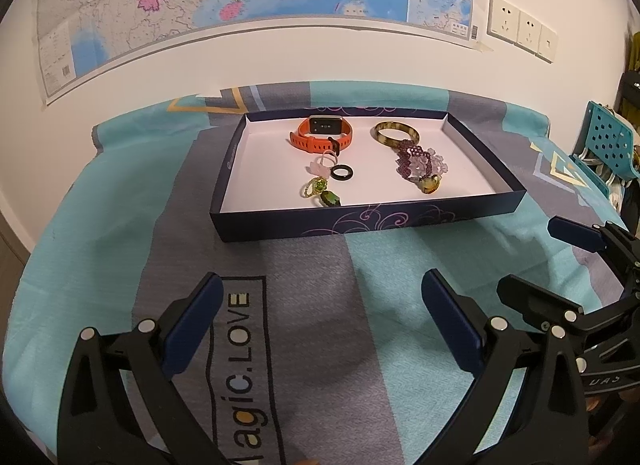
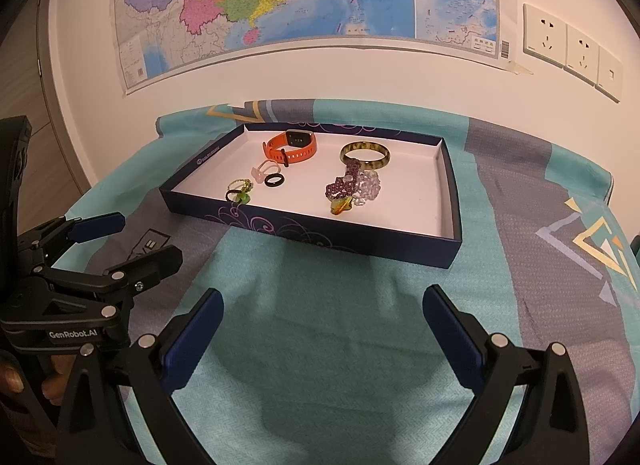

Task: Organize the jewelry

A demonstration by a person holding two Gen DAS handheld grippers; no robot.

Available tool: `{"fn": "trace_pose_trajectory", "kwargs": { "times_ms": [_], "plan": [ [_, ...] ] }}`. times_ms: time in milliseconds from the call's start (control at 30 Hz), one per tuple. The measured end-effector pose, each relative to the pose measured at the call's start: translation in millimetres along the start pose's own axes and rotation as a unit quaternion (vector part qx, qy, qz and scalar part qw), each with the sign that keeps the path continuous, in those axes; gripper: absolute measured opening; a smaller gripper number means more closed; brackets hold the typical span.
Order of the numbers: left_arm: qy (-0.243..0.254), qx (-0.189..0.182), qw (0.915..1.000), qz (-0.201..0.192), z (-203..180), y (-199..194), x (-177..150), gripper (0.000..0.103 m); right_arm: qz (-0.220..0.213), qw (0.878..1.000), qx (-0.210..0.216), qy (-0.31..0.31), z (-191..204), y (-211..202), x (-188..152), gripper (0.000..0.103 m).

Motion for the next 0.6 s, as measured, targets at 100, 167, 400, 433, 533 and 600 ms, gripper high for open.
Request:
{"fn": "trace_pose_trajectory", "kwargs": {
  "times_ms": [100,167,400,433,533,600],
  "plan": [
    [0.001,0.000,1.0000,0.001,-0.7,0.5,-0.3,0.098,0.000,1.000,0.001,0.001,-0.3,0.6,-0.2,0.096],
    [0.001,0.000,1.0000,0.000,-0.9,0.8,-0.3,0.098,0.000,1.000,0.001,0.001,-0.9,0.9,-0.4,0.096],
    [0.002,-0.001,1.0000,0.002,-1.4,1.8,-0.7,0.098,0.000,1.000,0.002,0.002,-1.7,0.9,-0.6,0.096],
    [0.002,-0.002,1.0000,0.002,-1.6,2.0,-0.8,0.098,0.000,1.000,0.001,0.001,-1.6,0.8,-0.6,0.096],
    [0.004,-0.002,1.0000,0.003,-2.2,2.4,-0.8,0.098,0.000,1.000,0.001,0.001,-1.6,0.6,-0.3,0.096],
    [0.004,-0.002,1.0000,0.002,-2.5,2.6,-0.4,0.098,-0.001,1.000,0.001,0.001,-1.4,0.6,-0.2,0.096]
  ]
}}
Point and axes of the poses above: each gripper's, at about its wrist camera, not at the fingertips, and y roughly the way its jaws point, z to its left, x to its top, the point moved 9 cm from there along y, roughly the way its jaws point, and after that the axes turned 12 degrees about z, right-handed, at the moved point
